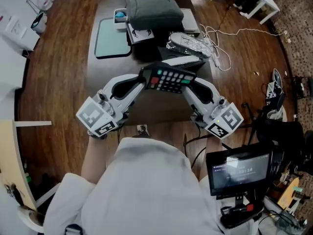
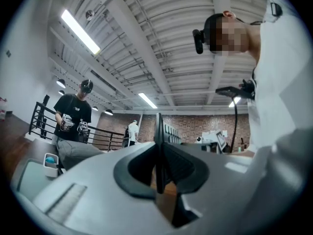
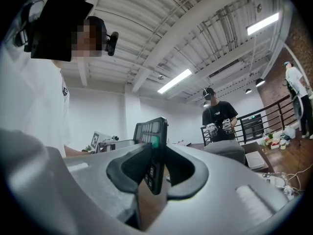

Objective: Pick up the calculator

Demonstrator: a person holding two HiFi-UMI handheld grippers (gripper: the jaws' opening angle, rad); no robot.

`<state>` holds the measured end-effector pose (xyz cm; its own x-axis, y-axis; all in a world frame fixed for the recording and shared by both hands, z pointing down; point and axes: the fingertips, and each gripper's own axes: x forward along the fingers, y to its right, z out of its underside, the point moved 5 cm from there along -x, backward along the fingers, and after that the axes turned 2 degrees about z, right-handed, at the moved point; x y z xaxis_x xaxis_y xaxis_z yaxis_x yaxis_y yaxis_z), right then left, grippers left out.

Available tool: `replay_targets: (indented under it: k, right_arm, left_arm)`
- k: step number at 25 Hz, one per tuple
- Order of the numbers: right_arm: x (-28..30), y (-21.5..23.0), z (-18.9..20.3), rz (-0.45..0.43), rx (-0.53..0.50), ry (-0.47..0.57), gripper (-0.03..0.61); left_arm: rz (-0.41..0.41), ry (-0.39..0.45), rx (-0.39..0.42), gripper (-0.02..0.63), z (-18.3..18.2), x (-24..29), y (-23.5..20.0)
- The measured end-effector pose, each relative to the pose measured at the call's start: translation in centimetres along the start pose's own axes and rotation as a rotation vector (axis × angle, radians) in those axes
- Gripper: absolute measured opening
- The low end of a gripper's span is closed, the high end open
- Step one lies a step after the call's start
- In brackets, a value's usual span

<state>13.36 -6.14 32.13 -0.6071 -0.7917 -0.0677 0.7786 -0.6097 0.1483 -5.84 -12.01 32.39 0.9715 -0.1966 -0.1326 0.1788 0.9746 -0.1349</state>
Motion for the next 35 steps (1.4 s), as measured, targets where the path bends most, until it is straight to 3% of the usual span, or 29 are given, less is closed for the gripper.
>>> replay_targets:
  k: [9, 22, 30, 35]
  right_arm:
    - [-7.7, -4.2, -0.5, -0.039, -0.024, 0.037, 0.091]
    - [-19.5, -13.0, 2.1, -0.11, 0.013, 0.01, 0.09]
    - [-20.3, -16.4, 1.4, -0.118, 0.018, 0.009, 0.089]
    - [-18.9, -17.7, 0.9, -0.116, -0.002, 0.009, 0.089]
  left_arm:
    - [-0.065, 0.007, 0.077, 0.054, 1.0, -1.2, 9.3]
    - [-0.158, -0.023, 0.076, 0.054, 4.6, -5.0, 25.2]
    - [-0.172, -0.026, 0.091, 0.054, 3.4, -7.4, 27.9]
    - [-0.174, -0.02, 0.112, 0.055, 2.4, -8.9, 27.2]
